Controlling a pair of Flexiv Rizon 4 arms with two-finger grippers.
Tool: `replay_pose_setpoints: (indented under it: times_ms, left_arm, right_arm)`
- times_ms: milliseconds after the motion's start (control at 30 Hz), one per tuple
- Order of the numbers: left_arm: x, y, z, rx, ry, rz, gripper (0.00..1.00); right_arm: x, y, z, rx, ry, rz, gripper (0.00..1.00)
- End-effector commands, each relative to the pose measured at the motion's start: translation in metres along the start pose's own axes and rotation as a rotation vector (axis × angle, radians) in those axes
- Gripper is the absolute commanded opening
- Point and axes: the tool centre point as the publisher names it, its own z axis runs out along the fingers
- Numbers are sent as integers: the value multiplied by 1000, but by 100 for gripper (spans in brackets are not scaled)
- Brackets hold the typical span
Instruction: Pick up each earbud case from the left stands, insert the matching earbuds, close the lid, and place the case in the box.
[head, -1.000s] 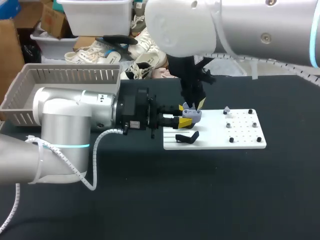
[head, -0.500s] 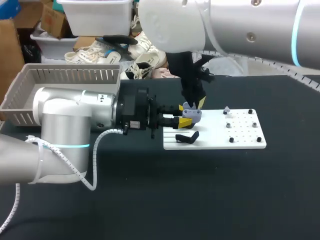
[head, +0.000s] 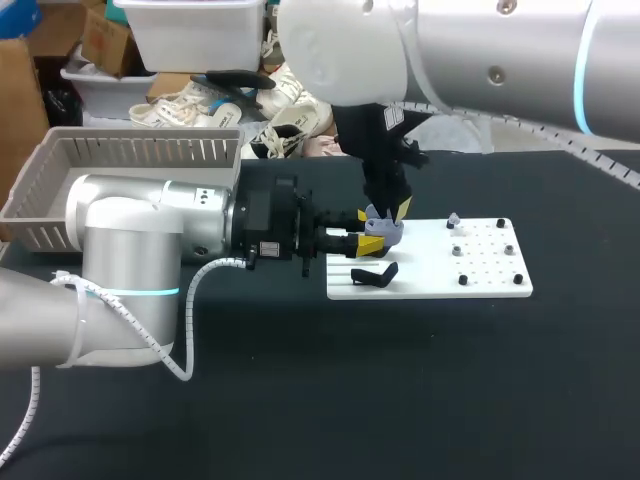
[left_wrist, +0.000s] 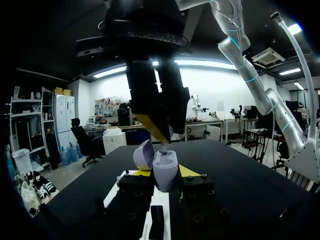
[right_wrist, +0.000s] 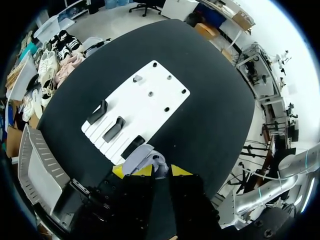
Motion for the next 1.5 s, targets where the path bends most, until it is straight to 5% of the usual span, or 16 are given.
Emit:
replay_pose_setpoints:
  times_ms: [33, 1033, 1233, 1500]
  left_arm:
    - [1, 1, 0, 2, -1, 0, 0]
    - [1, 1, 0, 2, -1, 0, 0]
    - [1, 1, 0, 2, -1, 0, 0]
    - [1, 1, 0, 2, -1, 0, 0]
  right_arm:
    - [0, 0, 0, 3, 1, 3, 0]
    - [-2, 5, 11, 6, -1, 7, 0]
    - [-2, 5, 13, 8, 3, 6, 38]
    - [0, -8, -3, -56, 6, 11, 42]
